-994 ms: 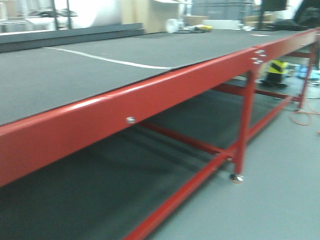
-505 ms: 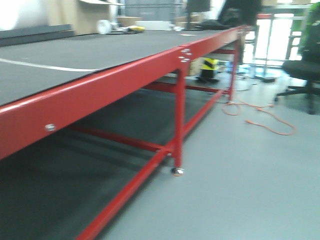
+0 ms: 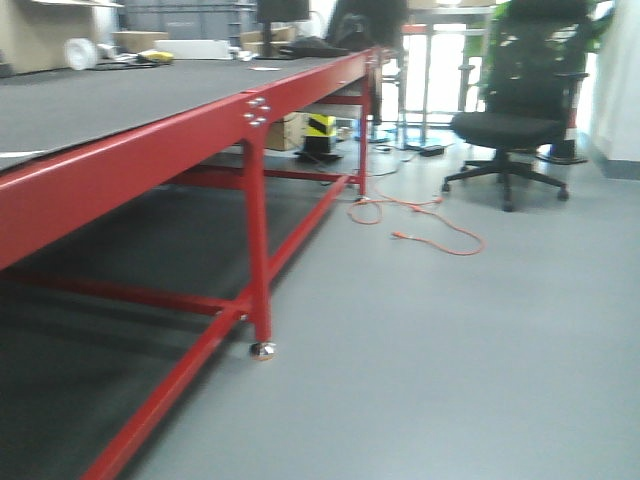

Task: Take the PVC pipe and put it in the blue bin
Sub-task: 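Drive the base away from the table holding both arcs, then drive the base toward the steel shelf of blue bins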

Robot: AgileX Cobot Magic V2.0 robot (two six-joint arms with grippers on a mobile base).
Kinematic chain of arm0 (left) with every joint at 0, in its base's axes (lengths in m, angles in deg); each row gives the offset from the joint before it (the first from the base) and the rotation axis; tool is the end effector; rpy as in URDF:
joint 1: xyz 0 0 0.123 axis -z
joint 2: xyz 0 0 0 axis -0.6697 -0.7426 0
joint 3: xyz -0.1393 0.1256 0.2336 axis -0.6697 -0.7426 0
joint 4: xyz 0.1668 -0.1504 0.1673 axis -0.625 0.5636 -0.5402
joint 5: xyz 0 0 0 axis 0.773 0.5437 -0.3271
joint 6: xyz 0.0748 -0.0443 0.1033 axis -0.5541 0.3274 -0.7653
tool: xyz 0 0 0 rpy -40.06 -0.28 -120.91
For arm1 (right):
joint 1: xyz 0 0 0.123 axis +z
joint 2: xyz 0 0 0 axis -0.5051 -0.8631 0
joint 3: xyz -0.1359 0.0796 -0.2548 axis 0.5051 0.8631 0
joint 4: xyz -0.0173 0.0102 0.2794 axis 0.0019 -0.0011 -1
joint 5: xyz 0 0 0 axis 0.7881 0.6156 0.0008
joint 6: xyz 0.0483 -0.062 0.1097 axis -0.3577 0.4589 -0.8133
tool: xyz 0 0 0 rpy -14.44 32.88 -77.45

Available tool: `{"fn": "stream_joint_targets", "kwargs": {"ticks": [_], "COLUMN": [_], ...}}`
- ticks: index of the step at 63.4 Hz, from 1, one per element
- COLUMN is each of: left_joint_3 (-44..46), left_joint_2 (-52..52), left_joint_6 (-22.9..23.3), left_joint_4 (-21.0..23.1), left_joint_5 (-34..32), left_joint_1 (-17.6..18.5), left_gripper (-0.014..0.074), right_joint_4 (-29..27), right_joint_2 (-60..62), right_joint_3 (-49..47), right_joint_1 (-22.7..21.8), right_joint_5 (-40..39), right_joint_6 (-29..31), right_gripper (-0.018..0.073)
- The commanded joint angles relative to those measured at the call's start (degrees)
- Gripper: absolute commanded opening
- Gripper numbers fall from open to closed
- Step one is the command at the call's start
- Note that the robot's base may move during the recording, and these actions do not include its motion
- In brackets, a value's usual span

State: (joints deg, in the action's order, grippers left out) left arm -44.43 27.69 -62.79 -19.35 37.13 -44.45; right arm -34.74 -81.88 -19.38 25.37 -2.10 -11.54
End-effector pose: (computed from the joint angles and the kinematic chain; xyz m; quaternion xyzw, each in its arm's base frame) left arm 0.1235 0.0026 0.3336 -0.0114 0.7188 0.0050 0.6951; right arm 0.0985 0.0085 0.3773 -0.0018 0.7387 0.0248 0.6736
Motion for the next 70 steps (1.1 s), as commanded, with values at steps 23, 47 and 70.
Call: {"fn": "stream_joint_targets", "kwargs": {"ticks": [23,47,70], "left_joint_3": [0.1,0.1,0.1], "left_joint_2": [0.2,0.2,0.2], "left_joint_6": [0.3,0.3,0.3], "left_joint_4": [0.6,0.6,0.6], "left_joint_5": [-1.4,-1.4,-1.4], "left_joint_1": [-0.2,-0.2,-0.2], "left_gripper": [-0.0111,-0.0111,-0.0111], "right_joint_4": [0.5,0.5,0.5], "right_joint_2": [0.2,0.2,0.2], "right_joint_3": [0.1,0.1,0.1], "right_joint_1": [0.0,0.0,0.0], "right_joint_5": [-1.5,-1.5,-1.5], "right_joint_6": [0.3,0.3,0.3], "right_gripper": [-0.0169,-0.0169,-0.0169]}}
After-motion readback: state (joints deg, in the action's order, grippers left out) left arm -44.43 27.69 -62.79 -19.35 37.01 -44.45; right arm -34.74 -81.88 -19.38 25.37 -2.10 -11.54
